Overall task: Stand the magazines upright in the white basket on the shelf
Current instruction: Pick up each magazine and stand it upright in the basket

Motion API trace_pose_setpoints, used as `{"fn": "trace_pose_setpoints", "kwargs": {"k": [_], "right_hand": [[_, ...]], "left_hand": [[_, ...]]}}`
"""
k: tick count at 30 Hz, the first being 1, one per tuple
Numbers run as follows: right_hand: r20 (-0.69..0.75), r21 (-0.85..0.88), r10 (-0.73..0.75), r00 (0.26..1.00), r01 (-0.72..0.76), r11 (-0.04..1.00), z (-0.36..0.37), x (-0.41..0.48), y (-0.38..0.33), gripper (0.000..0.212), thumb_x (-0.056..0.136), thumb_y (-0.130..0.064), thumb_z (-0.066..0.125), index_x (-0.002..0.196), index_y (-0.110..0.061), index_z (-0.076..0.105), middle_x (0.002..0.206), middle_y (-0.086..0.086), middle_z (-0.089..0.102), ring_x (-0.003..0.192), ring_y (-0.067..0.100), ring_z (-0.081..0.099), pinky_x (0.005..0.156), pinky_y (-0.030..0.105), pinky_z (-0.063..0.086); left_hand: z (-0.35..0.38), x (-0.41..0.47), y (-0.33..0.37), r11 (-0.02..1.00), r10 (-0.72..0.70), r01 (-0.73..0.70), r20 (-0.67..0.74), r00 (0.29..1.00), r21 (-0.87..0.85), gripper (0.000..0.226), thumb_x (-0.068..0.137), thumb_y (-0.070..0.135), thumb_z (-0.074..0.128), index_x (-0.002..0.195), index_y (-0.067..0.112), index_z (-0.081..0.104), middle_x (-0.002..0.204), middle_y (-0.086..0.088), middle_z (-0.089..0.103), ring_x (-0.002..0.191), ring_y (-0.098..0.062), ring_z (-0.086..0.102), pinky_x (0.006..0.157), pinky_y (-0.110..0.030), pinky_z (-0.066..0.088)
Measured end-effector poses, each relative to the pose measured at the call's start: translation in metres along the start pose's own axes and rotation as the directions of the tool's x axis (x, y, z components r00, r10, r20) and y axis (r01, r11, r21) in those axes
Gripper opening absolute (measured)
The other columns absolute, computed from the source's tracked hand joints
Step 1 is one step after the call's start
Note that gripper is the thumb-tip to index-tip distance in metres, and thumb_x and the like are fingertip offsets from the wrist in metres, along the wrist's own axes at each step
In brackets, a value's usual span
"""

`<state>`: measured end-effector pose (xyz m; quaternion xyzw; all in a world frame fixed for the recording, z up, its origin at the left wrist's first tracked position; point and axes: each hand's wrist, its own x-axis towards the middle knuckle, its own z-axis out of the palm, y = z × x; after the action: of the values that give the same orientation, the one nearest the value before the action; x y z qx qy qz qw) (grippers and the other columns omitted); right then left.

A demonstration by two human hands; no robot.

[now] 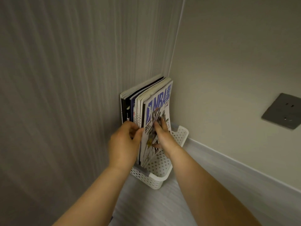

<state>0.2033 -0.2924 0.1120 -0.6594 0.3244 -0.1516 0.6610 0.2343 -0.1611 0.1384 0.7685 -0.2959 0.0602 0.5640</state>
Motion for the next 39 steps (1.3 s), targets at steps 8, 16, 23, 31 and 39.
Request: {"fn": "trace_pose_setpoints", "kwargs": {"k": [8, 16, 23, 31, 39], "right_hand": [[-0.085, -0.100, -0.123, 0.989, 0.114, 0.988, -0.010, -0.015, 0.007, 0.050, 0.093, -0.034, 0.040, 0.140, -0.029, 0.022, 0.145, 0.003, 0.036, 0.131, 0.024, 0.036, 0.106, 0.042, 0.034], [-0.267, -0.277, -0.178, 0.947, 0.101, 0.956, -0.063, -0.077, 0.022, 0.030, 0.089, -0.001, 0.036, 0.109, -0.011, 0.056, 0.116, 0.012, 0.058, 0.091, 0.016, 0.050, 0.078, 0.023, 0.038], [-0.451, -0.364, -0.204, 0.869, 0.030, 0.931, -0.162, -0.192, 0.083, 0.029, 0.088, 0.003, 0.037, 0.103, -0.005, 0.061, 0.099, 0.004, 0.056, 0.071, 0.014, 0.050, 0.059, 0.019, 0.036], [-0.766, -0.413, -0.086, 0.638, -0.385, 0.825, -0.312, -0.371, 0.164, 0.026, 0.087, -0.003, 0.046, 0.106, -0.008, 0.062, 0.122, 0.014, 0.059, 0.115, 0.028, 0.051, 0.098, 0.028, 0.034], [-0.719, -0.434, 0.220, 0.659, -0.673, 0.600, -0.384, -0.537, 0.263, 0.044, 0.088, -0.052, 0.037, 0.130, -0.045, 0.028, 0.142, 0.015, 0.034, 0.135, 0.006, 0.024, 0.117, 0.047, 0.000]], "left_hand": [[-0.005, -0.009, 0.002, 0.999, -0.019, 0.020, -0.003, 1.000, 0.039, 0.014, 0.082, 0.022, 0.060, 0.084, 0.009, 0.060, 0.073, 0.003, 0.057, 0.070, -0.018, 0.056, 0.065, -0.030, 0.047], [-0.007, -0.069, 0.041, 0.992, 0.050, -0.073, 0.219, 0.974, 0.098, 0.008, 0.081, 0.021, 0.060, 0.073, 0.020, 0.058, 0.067, 0.003, 0.060, 0.073, -0.026, 0.062, 0.065, -0.034, 0.047], [0.030, -0.159, 0.084, 0.994, 0.091, -0.106, 0.524, 0.847, -0.002, 0.019, 0.085, 0.019, 0.055, 0.072, 0.033, 0.053, 0.063, 0.016, 0.060, 0.073, -0.017, 0.065, 0.071, -0.030, 0.049], [0.116, -0.286, 0.133, 0.992, 0.062, -0.128, 0.803, 0.593, 0.018, 0.027, 0.088, 0.024, 0.050, 0.068, 0.043, 0.045, 0.066, 0.018, 0.059, 0.077, -0.014, 0.063, 0.072, -0.025, 0.046], [0.205, -0.411, 0.173, 0.975, 0.020, -0.215, 0.952, 0.305, 0.048, 0.031, 0.090, 0.021, 0.044, 0.121, 0.022, 0.050, 0.111, 0.001, 0.062, 0.106, -0.015, 0.057, 0.082, -0.015, 0.038]]}}
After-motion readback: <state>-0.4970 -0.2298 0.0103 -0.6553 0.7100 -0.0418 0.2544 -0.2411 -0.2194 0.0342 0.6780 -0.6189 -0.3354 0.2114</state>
